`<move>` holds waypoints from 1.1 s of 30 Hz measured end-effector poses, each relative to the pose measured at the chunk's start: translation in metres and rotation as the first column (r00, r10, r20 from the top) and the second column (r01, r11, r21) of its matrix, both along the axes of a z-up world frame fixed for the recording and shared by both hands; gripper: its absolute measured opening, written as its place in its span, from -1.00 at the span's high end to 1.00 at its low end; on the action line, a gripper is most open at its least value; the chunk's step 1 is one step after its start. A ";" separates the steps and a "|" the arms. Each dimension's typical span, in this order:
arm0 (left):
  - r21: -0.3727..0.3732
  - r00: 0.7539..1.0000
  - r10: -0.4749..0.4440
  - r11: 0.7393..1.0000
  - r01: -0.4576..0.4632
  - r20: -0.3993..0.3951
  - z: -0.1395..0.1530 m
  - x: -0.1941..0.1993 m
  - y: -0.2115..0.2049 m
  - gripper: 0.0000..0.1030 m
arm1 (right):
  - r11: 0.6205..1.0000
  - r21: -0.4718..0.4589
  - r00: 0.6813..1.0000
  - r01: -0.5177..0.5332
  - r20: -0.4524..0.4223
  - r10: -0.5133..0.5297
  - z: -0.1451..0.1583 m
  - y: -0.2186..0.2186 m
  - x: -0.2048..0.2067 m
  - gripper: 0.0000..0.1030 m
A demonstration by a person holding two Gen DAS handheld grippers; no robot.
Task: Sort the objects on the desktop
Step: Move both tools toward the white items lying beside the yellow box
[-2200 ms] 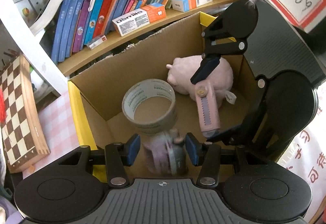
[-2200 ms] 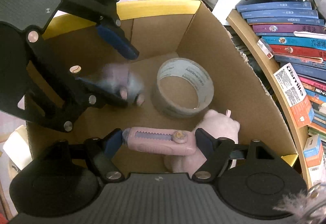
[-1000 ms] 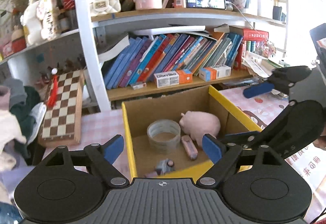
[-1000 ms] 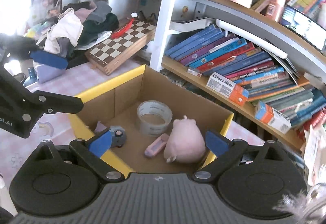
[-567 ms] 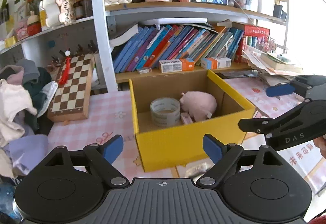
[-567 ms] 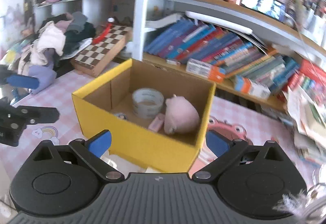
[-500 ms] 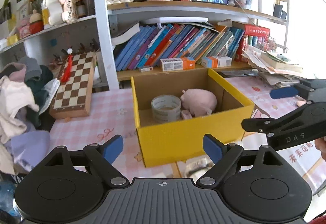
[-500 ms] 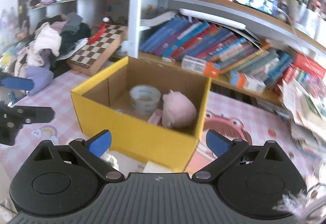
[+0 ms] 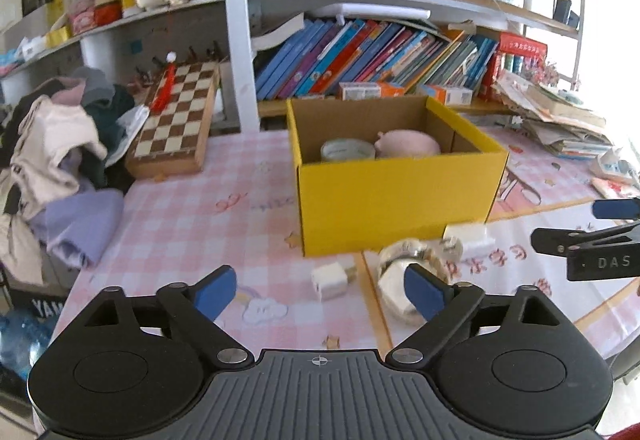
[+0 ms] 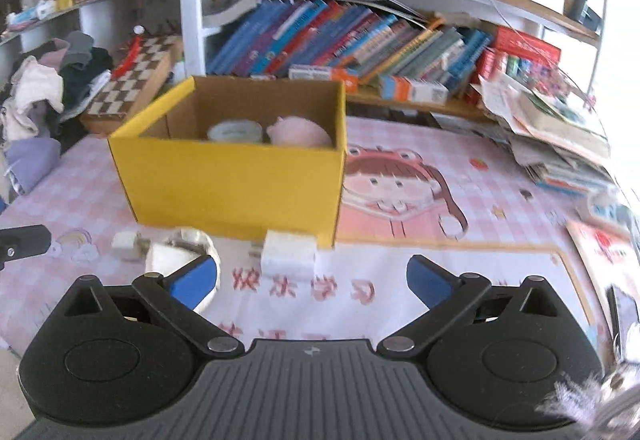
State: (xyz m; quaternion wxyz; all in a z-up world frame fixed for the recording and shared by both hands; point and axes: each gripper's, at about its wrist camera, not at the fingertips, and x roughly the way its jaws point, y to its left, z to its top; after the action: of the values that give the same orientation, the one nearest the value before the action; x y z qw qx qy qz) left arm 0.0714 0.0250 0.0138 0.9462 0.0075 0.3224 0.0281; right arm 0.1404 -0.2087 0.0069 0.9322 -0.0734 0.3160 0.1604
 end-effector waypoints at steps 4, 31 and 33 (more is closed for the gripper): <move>0.000 0.999 -0.017 1.000 0.017 -0.050 -0.015 -0.008 -0.003 -0.82 | 1.000 -0.020 0.999 0.009 -0.034 -0.010 -0.013 0.001 -0.012 -1.00; -0.004 0.990 -0.059 0.998 0.059 -0.127 -0.035 -0.012 -0.016 -0.83 | 0.997 -0.041 0.989 -0.063 -0.136 0.057 -0.029 0.019 -0.016 -1.00; -0.002 0.990 -0.069 0.998 0.070 -0.125 -0.035 -0.010 -0.018 -0.83 | 0.997 -0.045 0.989 -0.070 -0.132 0.064 -0.029 0.020 -0.014 -0.99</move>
State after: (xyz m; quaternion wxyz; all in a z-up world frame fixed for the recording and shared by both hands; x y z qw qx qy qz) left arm 0.0612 0.0073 -0.0215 0.9245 0.0216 0.3806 -0.0050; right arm 0.1268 -0.1885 -0.0218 0.9016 -0.0962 0.3775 0.1881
